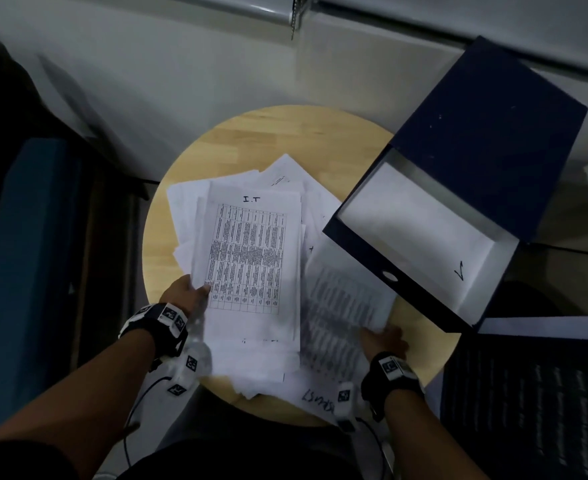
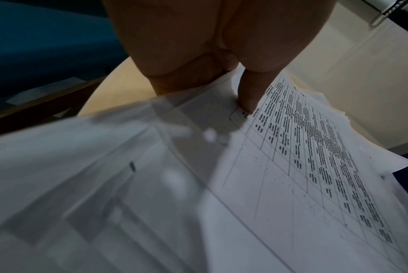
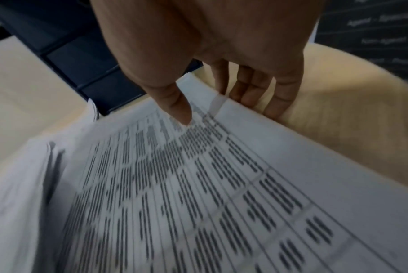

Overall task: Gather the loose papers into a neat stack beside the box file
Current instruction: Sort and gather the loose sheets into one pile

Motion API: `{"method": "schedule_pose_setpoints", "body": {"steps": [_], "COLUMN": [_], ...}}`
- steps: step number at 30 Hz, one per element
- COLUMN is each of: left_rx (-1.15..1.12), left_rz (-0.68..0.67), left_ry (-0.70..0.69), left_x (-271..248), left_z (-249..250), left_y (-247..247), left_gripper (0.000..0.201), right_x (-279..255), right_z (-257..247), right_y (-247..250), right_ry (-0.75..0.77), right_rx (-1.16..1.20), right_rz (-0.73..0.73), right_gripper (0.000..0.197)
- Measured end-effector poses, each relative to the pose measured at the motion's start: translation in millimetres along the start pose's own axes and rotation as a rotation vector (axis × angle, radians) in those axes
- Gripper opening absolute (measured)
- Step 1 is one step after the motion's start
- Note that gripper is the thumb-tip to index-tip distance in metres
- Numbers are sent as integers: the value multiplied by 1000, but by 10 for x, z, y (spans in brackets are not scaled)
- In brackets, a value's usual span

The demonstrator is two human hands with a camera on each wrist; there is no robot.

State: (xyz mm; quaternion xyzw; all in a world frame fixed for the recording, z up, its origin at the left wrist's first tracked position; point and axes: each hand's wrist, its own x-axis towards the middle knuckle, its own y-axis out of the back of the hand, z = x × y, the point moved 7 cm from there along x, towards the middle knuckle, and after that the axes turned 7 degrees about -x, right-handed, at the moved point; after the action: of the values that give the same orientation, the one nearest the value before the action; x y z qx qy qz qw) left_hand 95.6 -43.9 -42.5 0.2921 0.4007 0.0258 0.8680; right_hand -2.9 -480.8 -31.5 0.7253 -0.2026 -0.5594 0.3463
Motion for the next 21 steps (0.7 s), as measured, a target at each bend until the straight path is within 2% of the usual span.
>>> {"method": "schedule_pose_setpoints", "body": {"steps": [4, 9, 13, 15, 18, 21], "left_rx": [17, -43, -49, -59, -82, -114], "left_rz": [3, -9, -3, 9, 19, 43], "left_ry": [0, 2, -4, -14, -33, -51], "left_x": [57, 76, -11, -34, -69, -51], "left_z": [-41, -69, 5, 19, 38, 10], "left_y": [-6, -22, 7, 9, 27, 69], "left_gripper": [36, 32, 25, 20, 12, 11], "right_x": [-39, -47, -191, -272, -314, -197], "right_z": [-132, -160, -400, -510, -605, -598], "right_y": [-39, -183, -216, -254, -236, -188], "right_ry": [73, 125, 253, 285, 306, 350], "right_rx": [135, 159, 84, 73, 59, 54], "right_rz": [-69, -166, -148, -167, -172, -171], "right_gripper": [60, 56, 74, 75, 70, 53]}}
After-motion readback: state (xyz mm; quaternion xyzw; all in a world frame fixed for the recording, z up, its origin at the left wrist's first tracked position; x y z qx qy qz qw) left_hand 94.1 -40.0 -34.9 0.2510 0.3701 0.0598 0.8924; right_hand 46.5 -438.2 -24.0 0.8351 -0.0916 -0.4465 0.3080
